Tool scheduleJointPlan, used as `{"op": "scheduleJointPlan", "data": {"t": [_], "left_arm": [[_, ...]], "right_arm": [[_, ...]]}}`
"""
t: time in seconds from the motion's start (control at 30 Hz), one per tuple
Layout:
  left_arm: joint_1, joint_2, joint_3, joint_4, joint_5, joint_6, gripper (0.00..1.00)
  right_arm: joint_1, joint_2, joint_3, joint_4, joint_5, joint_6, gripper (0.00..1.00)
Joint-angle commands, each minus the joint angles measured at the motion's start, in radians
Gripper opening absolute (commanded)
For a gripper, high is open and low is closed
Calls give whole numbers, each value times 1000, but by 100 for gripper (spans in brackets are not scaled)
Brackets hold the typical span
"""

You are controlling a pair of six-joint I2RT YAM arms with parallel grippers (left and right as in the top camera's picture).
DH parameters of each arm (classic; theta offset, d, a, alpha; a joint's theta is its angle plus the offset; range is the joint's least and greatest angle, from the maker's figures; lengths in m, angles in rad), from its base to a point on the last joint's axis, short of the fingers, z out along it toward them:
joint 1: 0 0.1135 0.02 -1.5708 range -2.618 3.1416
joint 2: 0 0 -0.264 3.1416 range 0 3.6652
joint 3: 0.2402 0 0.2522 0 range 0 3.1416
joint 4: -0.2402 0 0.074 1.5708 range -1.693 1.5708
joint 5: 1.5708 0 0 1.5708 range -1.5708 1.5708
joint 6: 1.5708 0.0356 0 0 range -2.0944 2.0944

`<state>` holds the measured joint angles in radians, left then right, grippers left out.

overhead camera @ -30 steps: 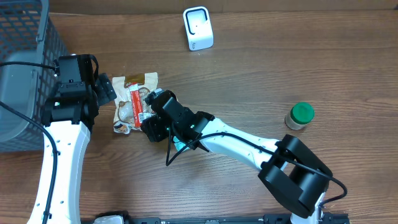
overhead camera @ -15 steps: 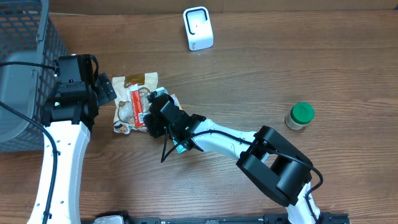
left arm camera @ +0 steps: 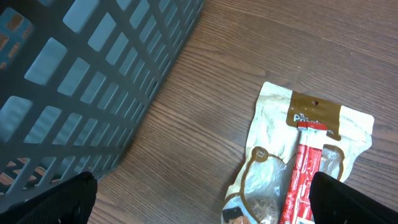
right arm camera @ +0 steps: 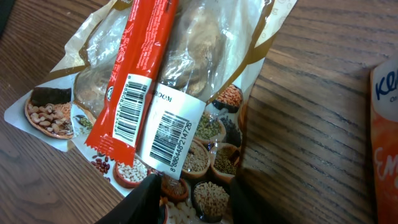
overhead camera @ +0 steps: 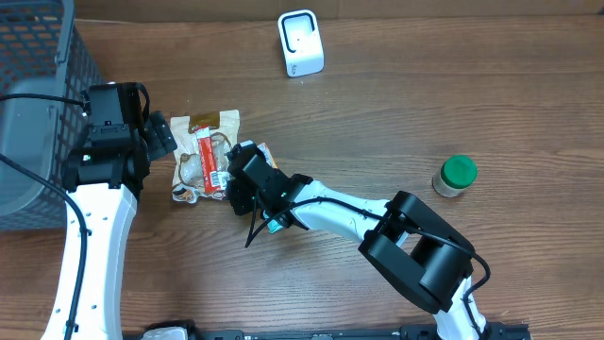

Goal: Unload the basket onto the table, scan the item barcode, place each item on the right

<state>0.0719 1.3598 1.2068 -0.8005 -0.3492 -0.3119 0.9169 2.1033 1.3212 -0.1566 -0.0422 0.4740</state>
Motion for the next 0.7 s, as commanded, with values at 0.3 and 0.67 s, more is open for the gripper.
{"op": "scheduleJointPlan", "data": {"t": [0.3, 0.67], "left_arm": [[0, 1, 12, 0, -16, 1, 100], [0, 1, 12, 0, -16, 1, 100]], "right_arm": [[26, 3, -13, 12, -5, 1, 39], [25, 63, -13, 43, -4, 1, 34]]}}
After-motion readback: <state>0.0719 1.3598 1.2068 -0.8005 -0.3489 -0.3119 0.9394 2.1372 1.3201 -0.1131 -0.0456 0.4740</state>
